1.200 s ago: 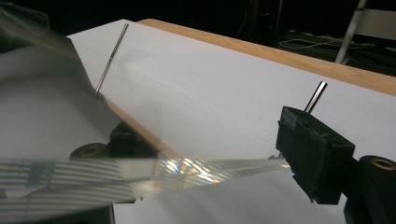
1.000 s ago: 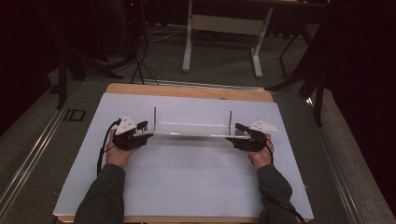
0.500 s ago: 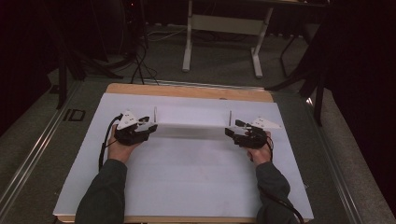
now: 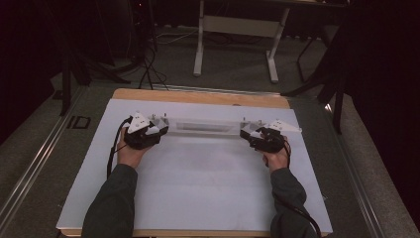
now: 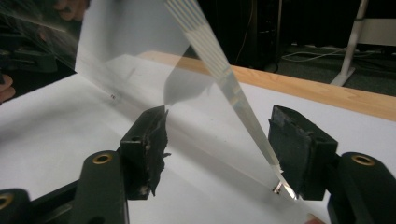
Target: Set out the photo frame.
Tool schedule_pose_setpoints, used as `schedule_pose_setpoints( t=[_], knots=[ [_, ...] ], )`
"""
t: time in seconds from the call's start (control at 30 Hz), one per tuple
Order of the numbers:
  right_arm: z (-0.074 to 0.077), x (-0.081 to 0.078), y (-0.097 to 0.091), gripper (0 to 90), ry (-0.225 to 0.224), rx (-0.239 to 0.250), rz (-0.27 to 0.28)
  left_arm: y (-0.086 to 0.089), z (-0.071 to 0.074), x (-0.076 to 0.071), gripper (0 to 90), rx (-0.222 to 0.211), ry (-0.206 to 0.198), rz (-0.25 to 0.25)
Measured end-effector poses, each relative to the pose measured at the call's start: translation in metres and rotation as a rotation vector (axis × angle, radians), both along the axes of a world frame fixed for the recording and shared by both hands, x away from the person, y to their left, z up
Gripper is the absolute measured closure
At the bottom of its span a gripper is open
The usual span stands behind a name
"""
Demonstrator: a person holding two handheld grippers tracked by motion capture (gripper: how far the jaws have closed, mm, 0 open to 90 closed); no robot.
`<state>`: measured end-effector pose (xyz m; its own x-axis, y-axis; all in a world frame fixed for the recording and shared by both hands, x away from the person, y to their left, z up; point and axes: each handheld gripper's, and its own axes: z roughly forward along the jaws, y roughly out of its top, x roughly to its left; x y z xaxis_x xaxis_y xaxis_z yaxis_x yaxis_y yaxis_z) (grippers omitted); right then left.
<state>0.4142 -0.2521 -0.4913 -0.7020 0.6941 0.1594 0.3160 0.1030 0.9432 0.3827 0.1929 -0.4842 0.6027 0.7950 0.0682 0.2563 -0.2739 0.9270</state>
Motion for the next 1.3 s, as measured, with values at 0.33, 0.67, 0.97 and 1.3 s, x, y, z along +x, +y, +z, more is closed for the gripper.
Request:
schedule_pose_setpoints(
  t=[0.33,0.67,0.97,1.3],
  knots=[
    [0.008,0.003,0.004,40.0,-0.018,-0.033,-0.04,-0.004,0.005,0.003,51.4,0.008,0.001,0.037],
    [0.024,0.003,0.006,43.9,-0.052,-0.064,-0.065,-0.008,0.009,0.008,51.7,0.008,0.006,0.072],
    [0.023,0.012,0.004,46.0,-0.063,-0.052,-0.05,-0.007,0.009,0.014,51.5,-0.017,0.01,0.084],
    [0.008,0.02,0.004,43.1,-0.043,-0.081,-0.053,-0.006,0.007,0.014,52.1,-0.028,0.002,0.081]
  ],
)
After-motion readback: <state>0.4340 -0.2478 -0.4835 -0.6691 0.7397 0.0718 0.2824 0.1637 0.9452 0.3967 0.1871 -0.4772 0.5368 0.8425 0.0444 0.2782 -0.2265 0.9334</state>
